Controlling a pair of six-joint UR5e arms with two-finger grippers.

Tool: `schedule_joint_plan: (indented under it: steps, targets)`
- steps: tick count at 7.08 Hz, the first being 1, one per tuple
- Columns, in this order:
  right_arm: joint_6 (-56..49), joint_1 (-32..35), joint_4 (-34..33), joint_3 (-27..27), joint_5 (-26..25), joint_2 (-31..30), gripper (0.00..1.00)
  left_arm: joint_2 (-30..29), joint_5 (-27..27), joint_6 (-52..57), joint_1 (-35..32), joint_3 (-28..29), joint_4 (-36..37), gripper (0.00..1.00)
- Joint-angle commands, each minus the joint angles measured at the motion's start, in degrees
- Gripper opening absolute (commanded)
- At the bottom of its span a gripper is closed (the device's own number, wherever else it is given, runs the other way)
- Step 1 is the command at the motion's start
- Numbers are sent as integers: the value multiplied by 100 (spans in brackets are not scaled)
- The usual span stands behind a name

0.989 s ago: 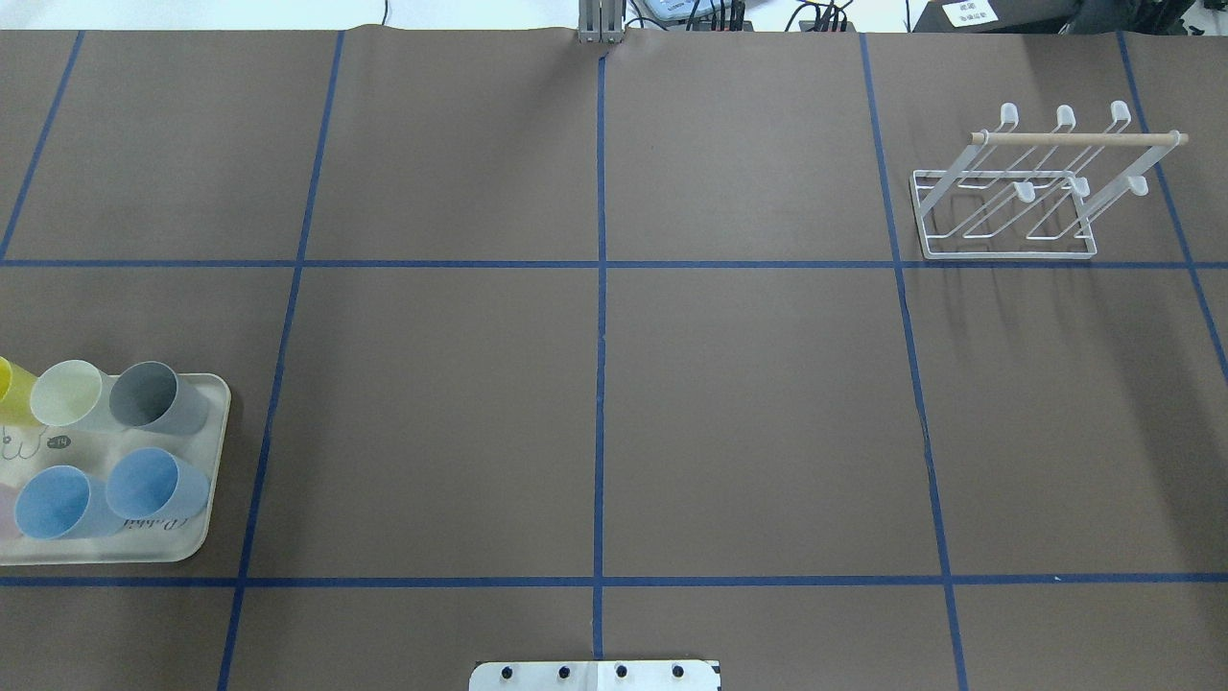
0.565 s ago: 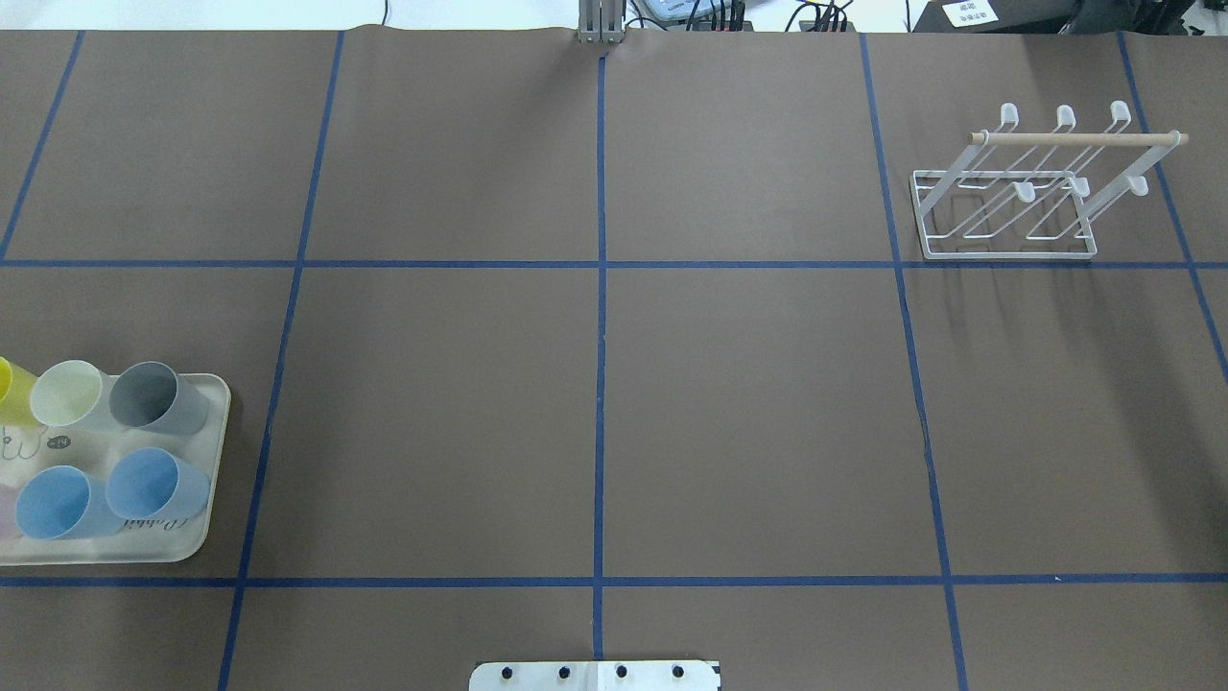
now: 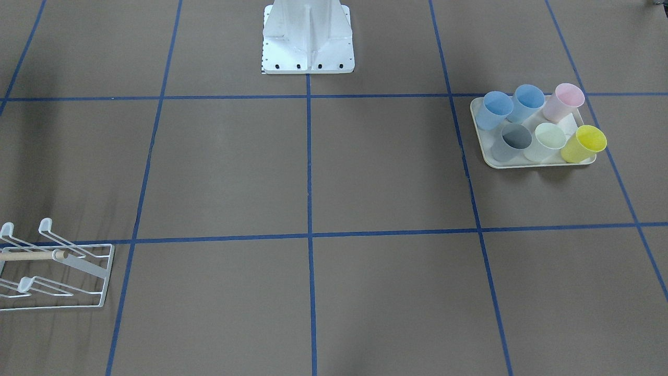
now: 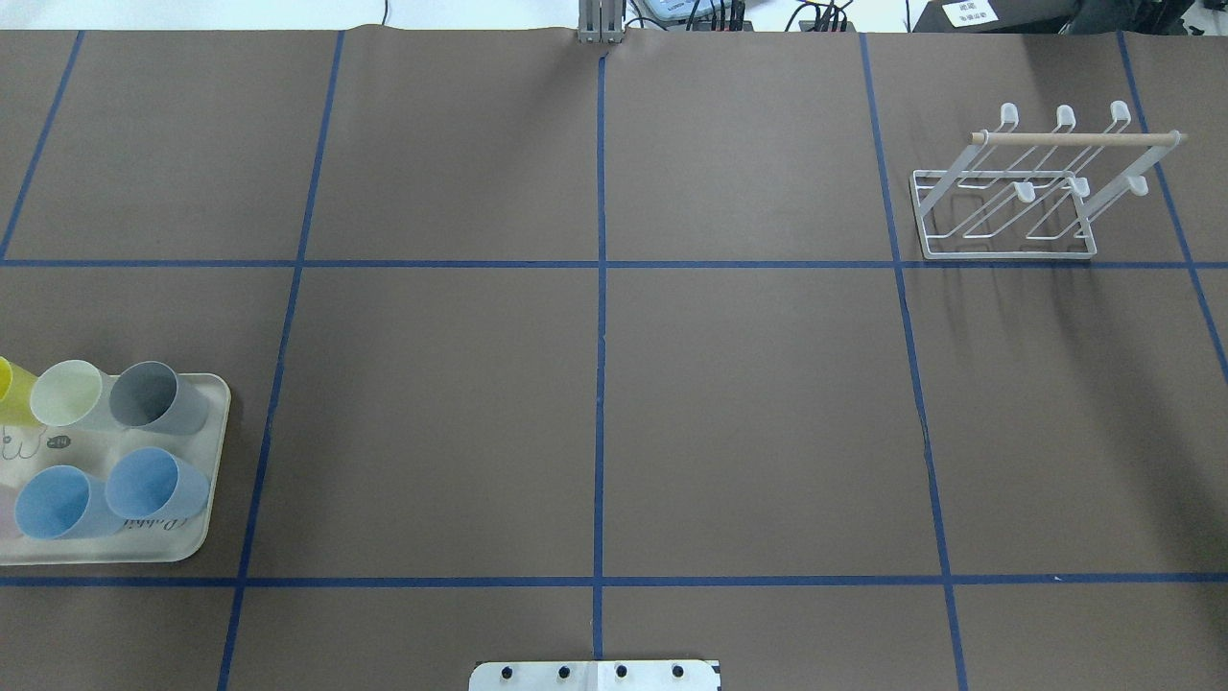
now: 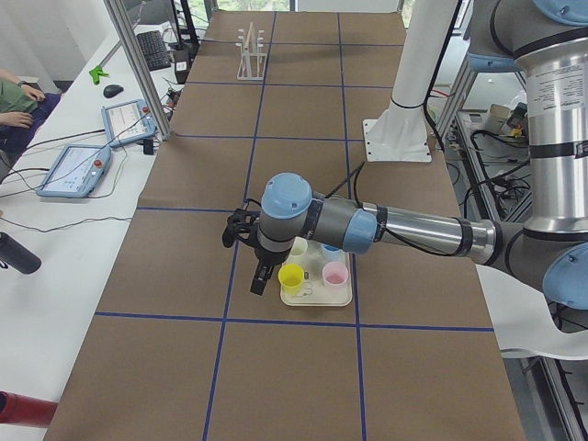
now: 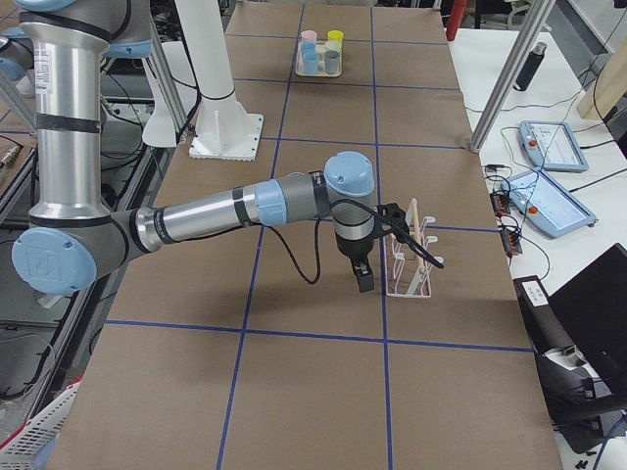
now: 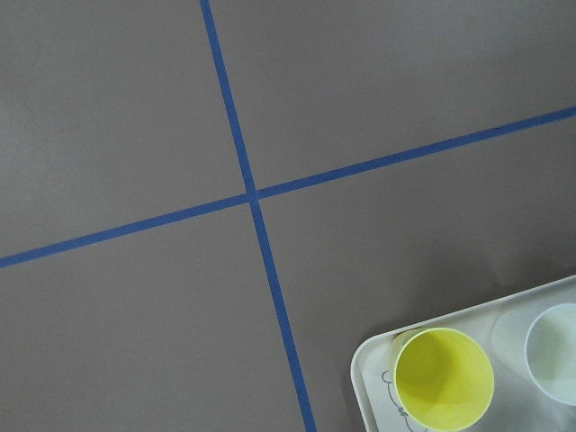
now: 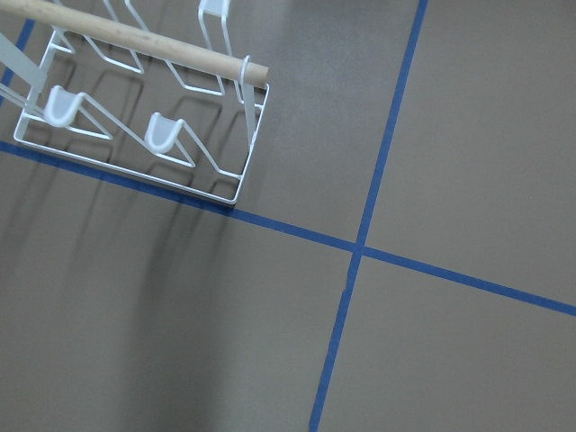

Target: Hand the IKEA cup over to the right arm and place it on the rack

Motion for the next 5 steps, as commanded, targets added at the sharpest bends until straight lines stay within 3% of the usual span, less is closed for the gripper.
schedule_joint_plan:
  steps: [1, 3, 5]
  targets:
    - [97, 1, 945, 39, 94, -308, 100, 5, -6, -21, 5, 10, -84, 100]
    - [281, -148, 1039, 65, 994, -310, 99, 6, -15, -38, 92, 2, -93, 100]
    - [1665, -743, 1781, 258, 835, -615, 100, 145, 11, -387, 538, 97, -328, 100]
